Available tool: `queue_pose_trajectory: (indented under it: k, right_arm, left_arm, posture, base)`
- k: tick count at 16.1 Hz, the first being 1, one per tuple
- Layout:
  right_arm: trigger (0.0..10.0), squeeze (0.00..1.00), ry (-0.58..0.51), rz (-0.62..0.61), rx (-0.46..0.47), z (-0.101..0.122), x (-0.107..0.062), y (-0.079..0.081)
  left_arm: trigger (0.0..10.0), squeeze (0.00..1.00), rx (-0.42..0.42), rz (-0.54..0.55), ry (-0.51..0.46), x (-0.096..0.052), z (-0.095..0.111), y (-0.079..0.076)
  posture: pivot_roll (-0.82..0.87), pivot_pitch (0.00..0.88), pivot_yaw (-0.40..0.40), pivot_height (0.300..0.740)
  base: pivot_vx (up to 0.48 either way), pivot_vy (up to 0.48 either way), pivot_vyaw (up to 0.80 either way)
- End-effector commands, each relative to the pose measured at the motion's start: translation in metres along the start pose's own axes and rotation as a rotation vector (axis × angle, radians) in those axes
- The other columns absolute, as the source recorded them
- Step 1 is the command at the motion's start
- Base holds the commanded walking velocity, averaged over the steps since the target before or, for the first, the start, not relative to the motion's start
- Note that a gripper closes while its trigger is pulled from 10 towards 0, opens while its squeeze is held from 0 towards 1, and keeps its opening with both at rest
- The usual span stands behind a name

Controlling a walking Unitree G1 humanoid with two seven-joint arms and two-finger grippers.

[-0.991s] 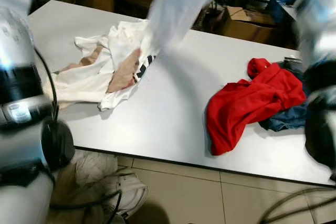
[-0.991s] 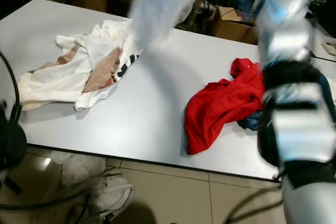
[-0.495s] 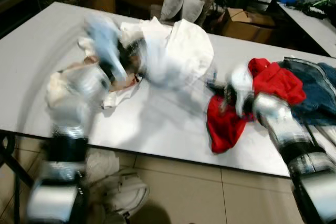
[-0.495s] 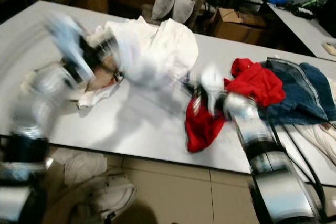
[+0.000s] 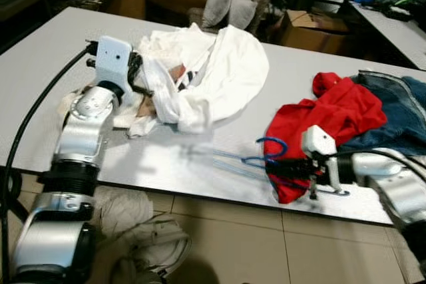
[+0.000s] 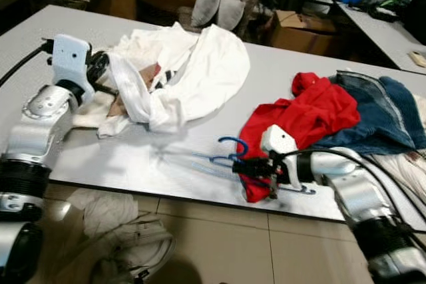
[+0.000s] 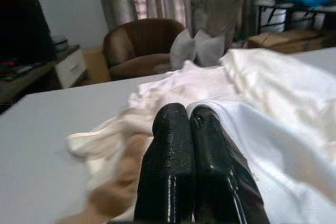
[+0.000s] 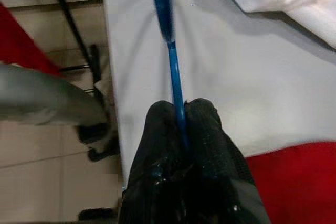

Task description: Hang hanger

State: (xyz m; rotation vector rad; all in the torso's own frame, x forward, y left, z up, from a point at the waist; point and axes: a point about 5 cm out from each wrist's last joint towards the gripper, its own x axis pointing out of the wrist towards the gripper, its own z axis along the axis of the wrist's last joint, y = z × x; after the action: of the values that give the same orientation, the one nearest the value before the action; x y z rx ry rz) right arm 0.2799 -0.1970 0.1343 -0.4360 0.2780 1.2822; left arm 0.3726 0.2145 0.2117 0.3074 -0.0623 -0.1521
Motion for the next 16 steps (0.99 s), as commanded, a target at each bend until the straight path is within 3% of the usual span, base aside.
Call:
queue_pose_trajectory:
  k: [1, 4, 7, 8, 9, 11, 12, 13, 16]
  right_arm:
    - [10.0, 0.0, -0.002, -0.032, 0.009, 0.005, -0.015, -0.004]
    - [10.0, 0.0, -0.087, -0.146, 0.01, 0.028, -0.039, -0.017]
    - [10.0, 0.0, -0.228, -0.19, 0.026, 0.052, -0.053, -0.022]
    - [10.0, 0.0, -0.265, -0.183, 0.038, 0.059, -0.058, -0.021]
    - [10.0, 0.0, -0.278, -0.2, 0.057, 0.06, -0.062, -0.023]
    - [10.0, 0.0, -0.269, -0.239, 0.078, 0.058, -0.063, -0.026]
    - [10.0, 0.0, -0.23, -0.27, 0.101, 0.051, -0.055, -0.025]
    - [10.0, 0.0, -0.192, -0.225, 0.125, 0.045, -0.043, -0.015]
    - [10.0, 0.0, -0.202, -0.214, 0.159, 0.042, -0.034, -0.009]
  left_arm:
    - [10.0, 0.0, 0.033, -0.027, -0.01, 0.0, 0.002, 0.0]
    - [10.0, 0.0, 0.046, -0.291, 0.03, -0.02, -0.003, -0.01]
    - [10.0, 0.0, 0.053, -0.341, 0.041, -0.032, -0.002, -0.004]
    - [10.0, 0.24, 0.009, -0.415, 0.035, -0.039, 0.002, -0.004]
    - [10.0, 1.0, 0.035, -0.619, 0.111, -0.056, -0.001, -0.01]
    - [10.0, 1.0, 0.12, -0.784, 0.225, -0.075, -0.009, -0.015]
    - [10.0, 1.0, 0.225, -0.827, 0.364, -0.087, -0.024, -0.01]
    - [10.0, 1.0, 0.279, -0.815, 0.457, -0.093, -0.031, -0.003]
    - [10.0, 1.0, 0.218, -0.775, 0.394, -0.095, -0.019, 0.004]
  posture:
    - [-0.05, 0.0, -0.09, 0.74]
    - [-0.04, 0.0, -0.095, 0.74]
    - [-0.04, 0.0, -0.102, 0.74]
    - [-0.04, 0.0, -0.102, 0.74]
    - [-0.04, 0.0, -0.102, 0.74]
    - [-0.04, 0.0, -0.103, 0.74]
    - [-0.04, 0.0, -0.105, 0.74]
    - [-0.04, 0.0, -0.104, 0.74]
    - [-0.05, 0.0, -0.116, 0.74]
  base:
    - [0.0, 0.0, 0.0]
    - [0.0, 0.0, 0.0]
    - [0.0, 0.0, 0.0]
    - [0.0, 0.0, 0.0]
    - [0.0, 0.0, 0.0]
    - [0.0, 0.0, 0.0]
    - [0.0, 0.0, 0.0]
    - [0.0, 0.0, 0.0]
    - [0.0, 0.0, 0.0]
